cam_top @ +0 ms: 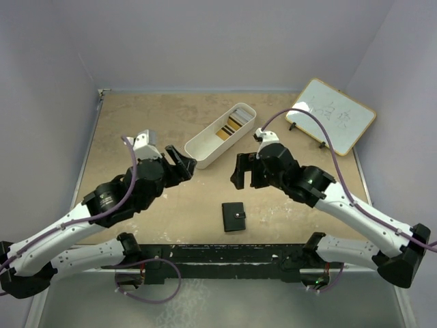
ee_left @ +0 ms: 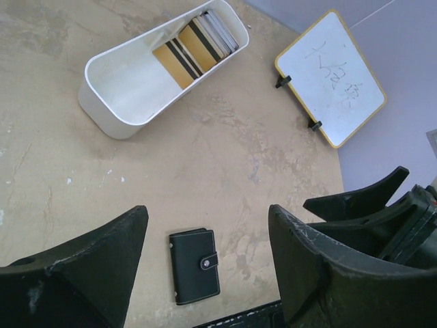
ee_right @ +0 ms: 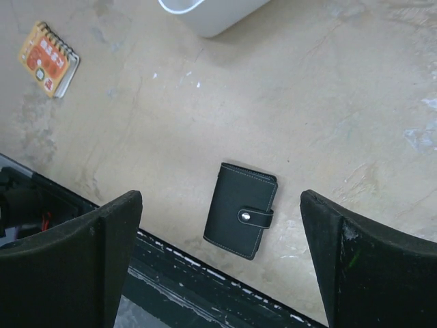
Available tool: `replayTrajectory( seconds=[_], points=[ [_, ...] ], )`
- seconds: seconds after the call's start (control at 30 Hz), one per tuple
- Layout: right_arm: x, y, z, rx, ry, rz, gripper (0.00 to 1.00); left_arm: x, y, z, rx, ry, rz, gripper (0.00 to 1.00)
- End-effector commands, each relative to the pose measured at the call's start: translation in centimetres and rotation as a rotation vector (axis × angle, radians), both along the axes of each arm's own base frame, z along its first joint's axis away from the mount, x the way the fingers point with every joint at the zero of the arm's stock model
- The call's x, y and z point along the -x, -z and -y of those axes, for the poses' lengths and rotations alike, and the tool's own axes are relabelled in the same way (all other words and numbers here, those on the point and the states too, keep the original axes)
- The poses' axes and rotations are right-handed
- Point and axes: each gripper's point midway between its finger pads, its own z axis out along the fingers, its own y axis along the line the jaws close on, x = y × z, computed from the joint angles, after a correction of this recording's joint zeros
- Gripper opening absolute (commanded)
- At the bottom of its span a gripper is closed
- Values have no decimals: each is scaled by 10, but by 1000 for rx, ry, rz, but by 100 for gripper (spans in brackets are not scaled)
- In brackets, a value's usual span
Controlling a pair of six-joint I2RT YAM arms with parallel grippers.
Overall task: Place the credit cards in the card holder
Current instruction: Reset both arms
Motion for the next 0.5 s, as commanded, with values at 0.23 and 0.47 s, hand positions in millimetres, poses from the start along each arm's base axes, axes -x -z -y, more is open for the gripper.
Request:
replayTrajectory(
  seconds=[0.23, 0.47],
  points=[
    [0, -23, 30, -92, 131, 118, 100, 7, 1, -17, 18, -9, 39, 70],
    [0, -15, 29, -113, 152, 99, 100, 4, 16, -18, 52, -35, 43, 71]
  ],
)
